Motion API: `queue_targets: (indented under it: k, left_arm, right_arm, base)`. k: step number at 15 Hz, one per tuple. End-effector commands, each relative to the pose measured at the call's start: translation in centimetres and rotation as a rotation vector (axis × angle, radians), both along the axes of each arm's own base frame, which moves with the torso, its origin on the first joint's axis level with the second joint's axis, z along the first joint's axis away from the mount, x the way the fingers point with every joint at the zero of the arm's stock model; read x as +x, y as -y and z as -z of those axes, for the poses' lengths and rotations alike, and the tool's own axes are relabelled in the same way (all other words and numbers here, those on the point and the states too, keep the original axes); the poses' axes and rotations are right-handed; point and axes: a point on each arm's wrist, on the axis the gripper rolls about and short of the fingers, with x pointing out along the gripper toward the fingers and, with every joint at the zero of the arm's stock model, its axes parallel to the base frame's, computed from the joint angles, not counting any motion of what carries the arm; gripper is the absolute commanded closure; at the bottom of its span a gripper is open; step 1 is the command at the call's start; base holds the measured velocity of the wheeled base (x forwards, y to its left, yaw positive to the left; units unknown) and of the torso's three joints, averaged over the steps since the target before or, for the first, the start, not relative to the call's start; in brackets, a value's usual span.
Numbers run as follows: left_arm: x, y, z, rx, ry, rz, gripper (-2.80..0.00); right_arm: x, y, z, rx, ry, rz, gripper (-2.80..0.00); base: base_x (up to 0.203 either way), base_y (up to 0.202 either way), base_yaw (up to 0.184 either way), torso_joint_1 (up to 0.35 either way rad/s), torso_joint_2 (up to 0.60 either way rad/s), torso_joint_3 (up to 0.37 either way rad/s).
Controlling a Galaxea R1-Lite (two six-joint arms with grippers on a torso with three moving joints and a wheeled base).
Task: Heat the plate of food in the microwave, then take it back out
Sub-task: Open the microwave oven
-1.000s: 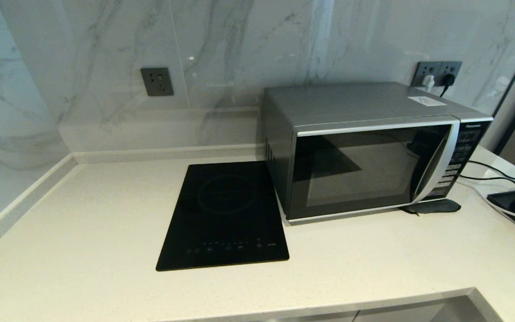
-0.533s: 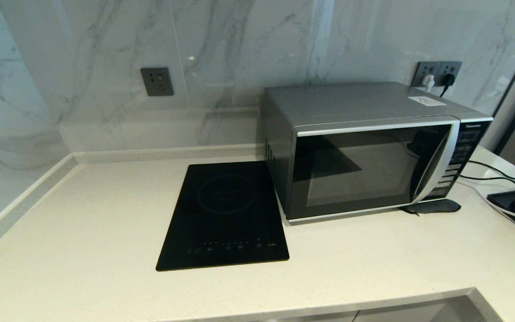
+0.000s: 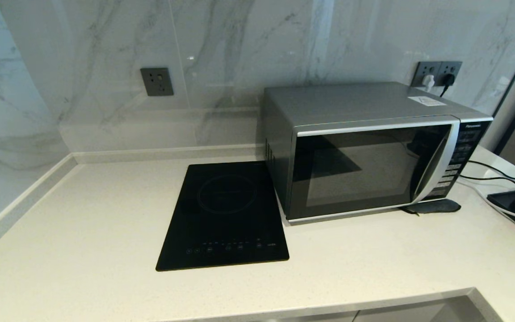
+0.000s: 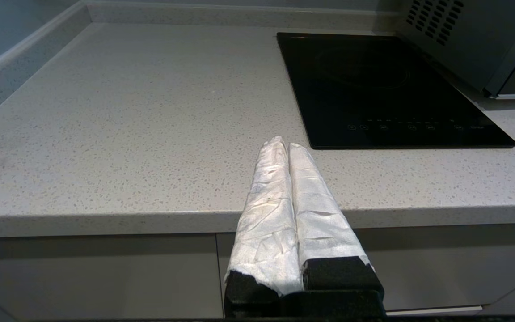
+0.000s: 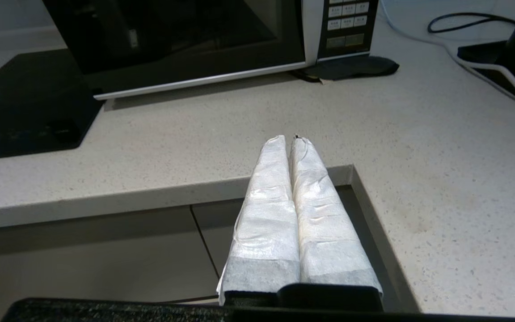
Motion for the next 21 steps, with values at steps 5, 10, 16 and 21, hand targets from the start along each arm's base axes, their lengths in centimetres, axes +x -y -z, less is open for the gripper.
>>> queue_targets:
  k: [5, 10, 16, 21]
  left_arm:
    - [0.0, 0.0, 0.0, -0.001, -0.001, -0.001, 0.00]
    - [0.0, 0.0, 0.0, -0.001, -0.001, -0.001, 0.00]
    - [0.0, 0.0, 0.0, -0.001, -0.001, -0.001, 0.00]
    - [0.0, 0.0, 0.0, -0.001, -0.001, -0.001, 0.00]
  right_arm:
    - [0.6, 0.1, -12.1, 0.116, -0.020, 0.036, 0.00]
    - [4.9, 0.6, -19.2, 0.061, -0.052, 0.287, 0.00]
    - [8.4, 0.9, -19.7, -0.168, -0.108, 0.424, 0.00]
    - [12.1, 1.3, -19.2, -0.263, -0.149, 0.505, 0.00]
  base:
    - [0.000, 0.000, 0.000, 0.000, 0.00, 0.000]
    - [0.000, 0.000, 0.000, 0.000, 0.00, 0.000]
    - [0.000, 0.000, 0.000, 0.000, 0.00, 0.000]
    - [0.000, 0.000, 0.000, 0.000, 0.00, 0.000]
